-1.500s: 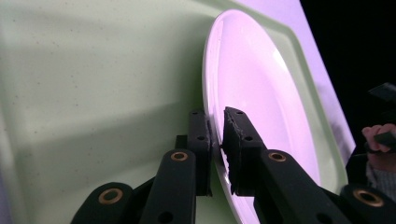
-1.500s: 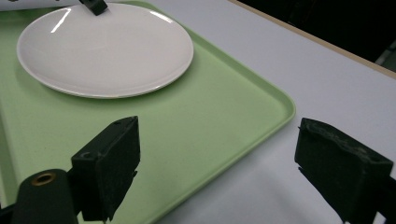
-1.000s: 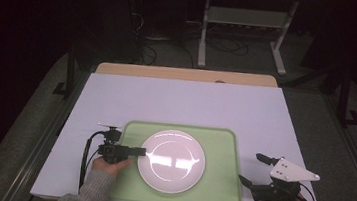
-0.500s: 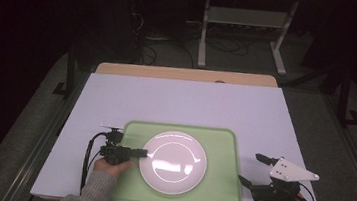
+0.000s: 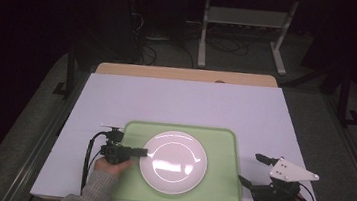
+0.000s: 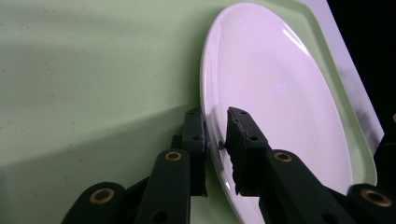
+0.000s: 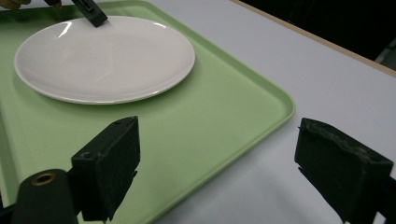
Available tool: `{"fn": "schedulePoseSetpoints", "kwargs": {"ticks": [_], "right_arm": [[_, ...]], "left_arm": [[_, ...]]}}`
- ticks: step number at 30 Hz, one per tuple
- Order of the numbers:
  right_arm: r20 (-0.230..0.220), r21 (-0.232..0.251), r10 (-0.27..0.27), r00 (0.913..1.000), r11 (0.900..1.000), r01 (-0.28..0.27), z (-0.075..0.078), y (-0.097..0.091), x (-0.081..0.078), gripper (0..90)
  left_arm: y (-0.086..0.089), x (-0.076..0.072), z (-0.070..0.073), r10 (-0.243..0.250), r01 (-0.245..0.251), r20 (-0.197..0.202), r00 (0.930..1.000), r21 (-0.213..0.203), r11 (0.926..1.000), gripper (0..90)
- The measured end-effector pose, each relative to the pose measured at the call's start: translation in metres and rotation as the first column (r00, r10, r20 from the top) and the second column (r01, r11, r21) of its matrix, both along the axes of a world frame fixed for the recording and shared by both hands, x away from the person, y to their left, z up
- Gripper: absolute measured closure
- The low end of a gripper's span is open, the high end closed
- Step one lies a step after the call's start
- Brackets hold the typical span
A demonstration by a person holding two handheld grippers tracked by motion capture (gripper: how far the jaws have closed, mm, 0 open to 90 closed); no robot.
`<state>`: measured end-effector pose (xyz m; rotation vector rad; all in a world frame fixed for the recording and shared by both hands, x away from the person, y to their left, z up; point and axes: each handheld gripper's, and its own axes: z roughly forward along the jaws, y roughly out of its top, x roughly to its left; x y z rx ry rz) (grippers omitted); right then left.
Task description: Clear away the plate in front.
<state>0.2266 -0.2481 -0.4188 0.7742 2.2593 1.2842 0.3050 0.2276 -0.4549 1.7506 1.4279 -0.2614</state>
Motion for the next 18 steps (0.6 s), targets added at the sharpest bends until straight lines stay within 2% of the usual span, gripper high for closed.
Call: {"fn": "schedulePoseSetpoints", "kwargs": {"ticks": [10, 14, 18], "right_arm": [[-0.004, -0.001, -0.004, 1.0000, 1.0000, 0.004, 0.000, 0.000, 0.000, 13.5], [-0.005, -0.003, -0.004, 1.0000, 1.0000, 0.004, -0.001, 0.000, 0.000, 13.5], [-0.006, -0.007, -0.005, 1.0000, 1.0000, 0.004, -0.001, 0.001, 0.000, 13.5]], "left_arm": [[0.000, 0.003, 0.003, 0.001, -0.001, 0.020, 0.9998, 0.004, 1.0000, 74.0], [0.003, 0.002, 0.006, -0.001, 0.001, 0.043, 0.9991, 0.010, 1.0000, 71.8], [0.005, -0.001, 0.012, -0.009, 0.007, 0.076, 0.9971, 0.036, 0.9993, 69.6]]}}
